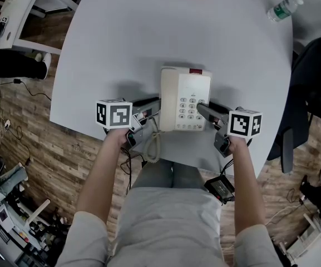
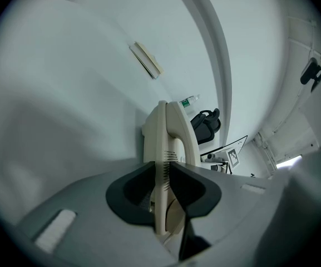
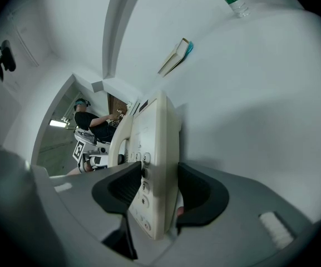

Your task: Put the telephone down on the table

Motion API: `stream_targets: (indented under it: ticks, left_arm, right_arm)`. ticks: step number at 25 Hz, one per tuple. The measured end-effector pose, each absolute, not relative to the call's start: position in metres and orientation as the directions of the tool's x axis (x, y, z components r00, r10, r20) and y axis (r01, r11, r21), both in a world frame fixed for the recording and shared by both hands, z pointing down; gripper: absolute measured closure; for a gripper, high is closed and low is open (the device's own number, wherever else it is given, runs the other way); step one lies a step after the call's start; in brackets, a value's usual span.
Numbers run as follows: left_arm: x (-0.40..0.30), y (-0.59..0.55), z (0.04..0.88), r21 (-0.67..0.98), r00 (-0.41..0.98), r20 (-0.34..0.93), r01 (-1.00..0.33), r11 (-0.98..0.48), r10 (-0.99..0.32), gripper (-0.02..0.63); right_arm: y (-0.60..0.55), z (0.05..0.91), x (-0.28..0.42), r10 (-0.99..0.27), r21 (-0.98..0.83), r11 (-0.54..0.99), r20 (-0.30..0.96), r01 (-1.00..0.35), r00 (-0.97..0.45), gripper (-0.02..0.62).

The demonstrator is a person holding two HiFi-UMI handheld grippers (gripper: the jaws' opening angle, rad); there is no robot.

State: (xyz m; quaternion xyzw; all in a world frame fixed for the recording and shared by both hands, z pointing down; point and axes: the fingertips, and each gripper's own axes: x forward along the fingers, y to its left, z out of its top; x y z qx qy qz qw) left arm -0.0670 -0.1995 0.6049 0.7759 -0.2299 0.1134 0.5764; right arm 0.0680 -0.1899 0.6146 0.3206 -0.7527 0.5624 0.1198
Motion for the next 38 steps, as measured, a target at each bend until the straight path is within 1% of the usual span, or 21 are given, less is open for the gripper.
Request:
stream_targets:
  ticks: [5,14,19,24,34,38]
  left_arm:
    - [-0.073,-0.205,0.602,0.827,0.861,0.444,-0.500,-0.256,-0.248,0.520]
    - [-0.076,-0.200,0.603,0.841,0.866,0.443,-0.491,-0.226,-0.233,0.529]
    - [-0.081,-0.202,0.601,0.838,0.860,0.446,-0.498,-0.223,-0.247,0.551]
    - [-0.082,-0.201,0.599,0.830,0.859,0.450,-0.503,-0.239,-0.244,0.559]
    - [-0.085,-0.200,0.597,0.819,0.849,0.465,-0.521,-0.243,-0.253,0.591]
    - [-0.086,-0.198,0.595,0.814,0.846,0.469,-0.525,-0.248,-0.253,0.592]
  right_arm:
    - [-0.188,0.613,0.070,-0.351,-0.764,0.161,0.547,-0.625,-0.760,0.392]
    - [-0.186,0.610,0.073,-0.370,-0.761,0.158,0.545,-0.629,-0.752,0.419]
    - [-0.186,0.606,0.075,-0.379,-0.757,0.161,0.545,-0.633,-0.748,0.443]
    - [-0.185,0.605,0.078,-0.383,-0.749,0.167,0.550,-0.641,-0.742,0.468]
    - [-0.187,0.600,0.086,-0.398,-0.721,0.169,0.574,-0.672,-0.716,0.535]
    - [-0.185,0.597,0.086,-0.401,-0.717,0.175,0.574,-0.675,-0.714,0.553]
